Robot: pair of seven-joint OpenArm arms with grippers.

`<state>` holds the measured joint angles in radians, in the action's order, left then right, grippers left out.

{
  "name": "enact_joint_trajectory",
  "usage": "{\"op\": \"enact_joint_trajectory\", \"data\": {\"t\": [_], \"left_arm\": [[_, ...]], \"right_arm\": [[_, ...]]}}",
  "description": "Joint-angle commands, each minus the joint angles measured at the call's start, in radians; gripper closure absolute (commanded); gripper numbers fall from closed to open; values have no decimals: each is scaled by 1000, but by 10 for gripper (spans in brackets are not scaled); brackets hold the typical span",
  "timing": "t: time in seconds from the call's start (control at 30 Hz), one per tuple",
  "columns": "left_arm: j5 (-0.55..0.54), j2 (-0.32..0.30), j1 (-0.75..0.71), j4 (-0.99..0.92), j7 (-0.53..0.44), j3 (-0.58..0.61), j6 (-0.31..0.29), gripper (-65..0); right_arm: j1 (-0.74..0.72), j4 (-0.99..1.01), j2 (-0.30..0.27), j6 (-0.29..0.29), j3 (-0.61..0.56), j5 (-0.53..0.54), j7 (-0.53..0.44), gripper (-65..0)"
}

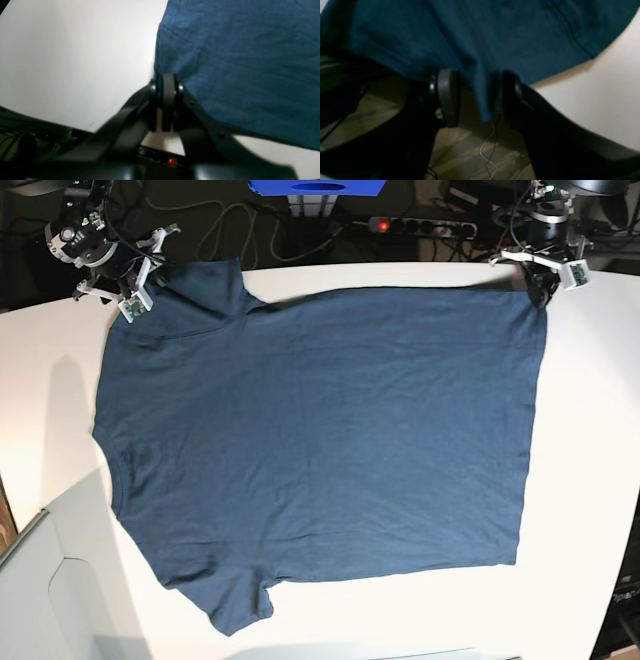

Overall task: Fold the T-shirt properly
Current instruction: 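Adjust the right gripper's hold on the shoulder corner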

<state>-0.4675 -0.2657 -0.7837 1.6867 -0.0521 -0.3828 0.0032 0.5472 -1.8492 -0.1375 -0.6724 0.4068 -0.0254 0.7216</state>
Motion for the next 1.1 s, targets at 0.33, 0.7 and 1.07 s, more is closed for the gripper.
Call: {"op": "enact_joint_trajectory", "data": {"t": [0.33,0.7,1.07], "left_arm": [[2,-7,-13,16,-25,-11,2,0],[2,-7,-52,22,-27,-12,2,0],[2,19,-76,62,-27,-6,2,0]], "right_arm": [[-34,32,-24,-26,22,5,-15,-10],[3,-51,19,-26,198,3,-15,-10],[100,-215,37,-26,108,3,-15,-10]]}}
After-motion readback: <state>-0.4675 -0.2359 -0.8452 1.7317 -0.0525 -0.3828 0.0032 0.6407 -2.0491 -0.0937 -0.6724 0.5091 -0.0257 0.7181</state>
